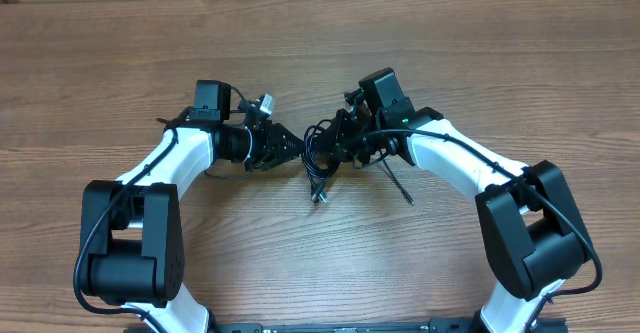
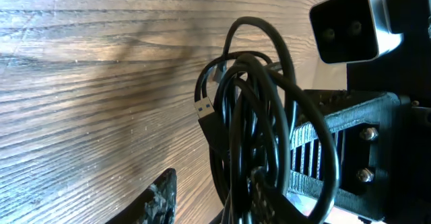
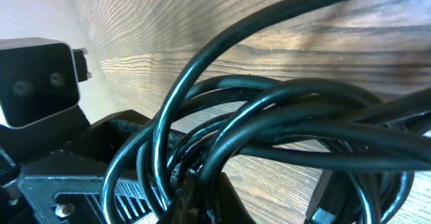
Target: Untangle cables
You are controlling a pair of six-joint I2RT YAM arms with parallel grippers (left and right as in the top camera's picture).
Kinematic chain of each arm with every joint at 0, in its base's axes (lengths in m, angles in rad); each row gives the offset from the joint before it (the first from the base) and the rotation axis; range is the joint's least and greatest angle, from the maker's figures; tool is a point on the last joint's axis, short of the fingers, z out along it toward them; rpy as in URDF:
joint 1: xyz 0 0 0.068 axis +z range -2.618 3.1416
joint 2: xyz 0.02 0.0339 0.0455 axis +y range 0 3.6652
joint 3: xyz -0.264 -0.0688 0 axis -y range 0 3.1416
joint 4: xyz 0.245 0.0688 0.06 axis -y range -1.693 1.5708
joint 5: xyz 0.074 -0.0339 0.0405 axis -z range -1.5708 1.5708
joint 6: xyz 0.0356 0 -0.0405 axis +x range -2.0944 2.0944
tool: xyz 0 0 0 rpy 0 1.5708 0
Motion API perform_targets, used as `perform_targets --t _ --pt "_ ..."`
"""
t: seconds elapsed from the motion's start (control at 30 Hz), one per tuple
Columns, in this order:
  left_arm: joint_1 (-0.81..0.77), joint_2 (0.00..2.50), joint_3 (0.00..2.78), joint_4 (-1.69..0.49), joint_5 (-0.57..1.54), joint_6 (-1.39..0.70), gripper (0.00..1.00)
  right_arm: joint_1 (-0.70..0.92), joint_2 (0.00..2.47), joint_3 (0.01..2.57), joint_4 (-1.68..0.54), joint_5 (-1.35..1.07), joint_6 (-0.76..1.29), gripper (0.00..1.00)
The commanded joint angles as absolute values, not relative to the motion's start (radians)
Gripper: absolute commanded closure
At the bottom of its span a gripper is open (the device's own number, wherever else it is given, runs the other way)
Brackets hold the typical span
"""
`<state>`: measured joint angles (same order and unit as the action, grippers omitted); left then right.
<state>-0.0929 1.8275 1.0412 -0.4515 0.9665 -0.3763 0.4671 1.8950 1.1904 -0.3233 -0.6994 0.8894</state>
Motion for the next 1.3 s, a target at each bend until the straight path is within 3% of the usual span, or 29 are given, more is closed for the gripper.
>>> perform_targets --t 0.0,0.2,0.37,0.47,0.63,0.93,1.27 --pt "-0.118 1.826 1.056 -0.451 0.995 -0.406 0.65 0.468 1.863 1.206 -0.296 -0.728 0.886 0.96" --pt "-0.139 1.826 1.056 -0.451 0.992 -0.408 0.69 0.468 1.863 1.206 -0.281 -0.728 0.886 0.96" --pt "-0.155 1.826 1.056 -0.451 0.957 -0.408 0.91 0.468 1.863 1.206 -0.278 -0.728 0.886 0.96" --pt "-0.159 1.826 1.056 -0.447 0.930 -0.407 0.96 0.468 1.863 1.206 -0.278 -0.728 0.886 0.96" --pt "-0.158 1.826 1.056 -0.440 0.932 -0.373 0.96 0.468 1.863 1.206 -0.277 -0.727 0.886 0.96" --pt "-0.155 1.826 1.056 -0.464 0.931 -0.024 0.96 0.436 1.863 1.206 -0.278 -0.757 0.884 0.96" --pt "-0.123 1.826 1.056 -0.512 0.932 0.133 0.96 0.423 1.863 1.206 -0.322 -0.773 0.829 0.96"
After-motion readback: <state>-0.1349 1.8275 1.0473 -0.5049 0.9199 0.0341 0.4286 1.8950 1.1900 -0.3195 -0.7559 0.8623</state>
